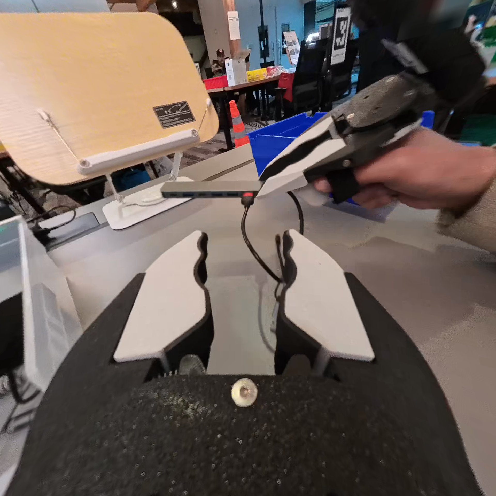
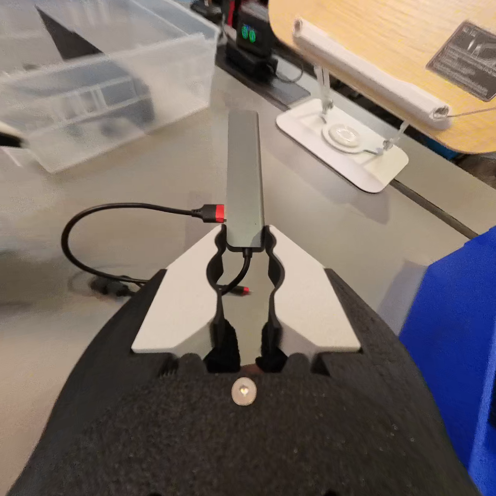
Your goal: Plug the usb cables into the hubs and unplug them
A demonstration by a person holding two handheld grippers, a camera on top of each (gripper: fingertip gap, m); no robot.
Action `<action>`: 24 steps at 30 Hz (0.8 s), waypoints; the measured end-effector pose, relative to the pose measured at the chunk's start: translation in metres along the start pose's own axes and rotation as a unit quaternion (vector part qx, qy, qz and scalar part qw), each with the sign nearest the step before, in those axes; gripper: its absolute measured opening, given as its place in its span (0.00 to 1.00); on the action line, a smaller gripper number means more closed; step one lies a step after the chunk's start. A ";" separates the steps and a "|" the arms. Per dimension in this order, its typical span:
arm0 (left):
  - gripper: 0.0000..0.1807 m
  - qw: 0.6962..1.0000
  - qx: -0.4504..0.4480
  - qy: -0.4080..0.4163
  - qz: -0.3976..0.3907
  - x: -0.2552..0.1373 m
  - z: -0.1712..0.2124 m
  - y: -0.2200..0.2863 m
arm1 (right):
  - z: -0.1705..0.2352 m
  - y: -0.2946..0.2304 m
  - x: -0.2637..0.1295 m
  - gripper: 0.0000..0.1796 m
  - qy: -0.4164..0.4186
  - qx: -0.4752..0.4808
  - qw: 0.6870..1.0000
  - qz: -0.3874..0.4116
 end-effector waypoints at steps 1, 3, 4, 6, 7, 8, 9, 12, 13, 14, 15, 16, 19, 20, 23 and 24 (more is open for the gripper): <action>0.29 1.000 -0.009 -0.007 0.000 -0.006 0.002 -0.001 | 0.005 0.008 0.006 0.15 -0.022 -0.004 1.000 -0.007; 0.25 0.999 -0.019 -0.030 0.005 -0.021 0.006 -0.003 | 0.016 0.021 0.020 0.15 -0.062 -0.013 0.998 -0.011; 0.24 0.999 -0.019 -0.038 0.002 -0.030 0.006 -0.004 | 0.023 0.026 0.027 0.15 -0.078 -0.022 0.997 -0.011; 0.23 0.998 -0.012 -0.045 -0.030 -0.051 0.007 -0.010 | 0.038 0.027 0.040 0.15 -0.122 -0.026 0.991 -0.040; 0.22 0.998 -0.012 -0.051 -0.044 -0.062 0.010 -0.012 | 0.043 0.027 0.044 0.15 -0.127 -0.021 0.990 -0.049; 0.22 0.997 -0.013 -0.062 -0.054 -0.072 0.012 -0.015 | 0.046 0.026 0.046 0.16 -0.127 -0.009 0.990 -0.058; 0.22 0.995 -0.014 -0.074 -0.063 -0.080 0.015 -0.018 | 0.048 0.026 0.047 0.15 -0.126 0.004 0.990 -0.063; 0.24 0.992 -0.011 -0.091 -0.089 -0.096 0.019 -0.030 | 0.054 0.026 0.046 0.16 -0.130 0.012 0.989 -0.073; 0.24 0.991 -0.014 -0.093 -0.096 -0.099 0.019 -0.036 | 0.057 0.026 0.046 0.16 -0.127 0.012 0.989 -0.071; 0.24 0.990 -0.017 -0.094 -0.102 -0.100 0.021 -0.041 | 0.061 0.025 0.045 0.16 -0.127 0.013 0.989 -0.073; 0.25 0.990 -0.018 -0.093 -0.106 -0.101 0.024 -0.046 | 0.065 0.025 0.045 0.16 -0.128 0.014 0.989 -0.076; 0.22 0.990 -0.018 -0.092 -0.104 -0.102 0.027 -0.051 | 0.067 0.024 0.044 0.16 -0.120 0.015 0.990 -0.073; 0.19 0.988 -0.029 -0.098 -0.118 -0.106 0.034 -0.066 | 0.068 0.024 0.038 0.24 -0.111 0.024 0.991 -0.064; 0.20 0.986 -0.032 -0.100 -0.132 -0.108 0.034 -0.072 | 0.065 0.024 0.033 0.28 -0.107 0.028 0.992 -0.054; 0.20 0.971 -0.039 -0.110 -0.210 -0.121 0.035 -0.099 | 0.049 0.019 0.004 0.28 -0.061 0.045 0.997 0.003; 0.21 0.964 -0.046 -0.119 -0.235 -0.126 0.037 -0.109 | 0.045 0.012 -0.007 0.28 -0.042 0.059 0.997 0.005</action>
Point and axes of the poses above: each gripper's, where its closed fingertips meet, x out along the fingers, z out of its underside, y = z × x across the jaws, the point moved 7 cm from there along -x, back along the fingers, and after that the axes turned 8 degrees about y, right-handed, at the moved point
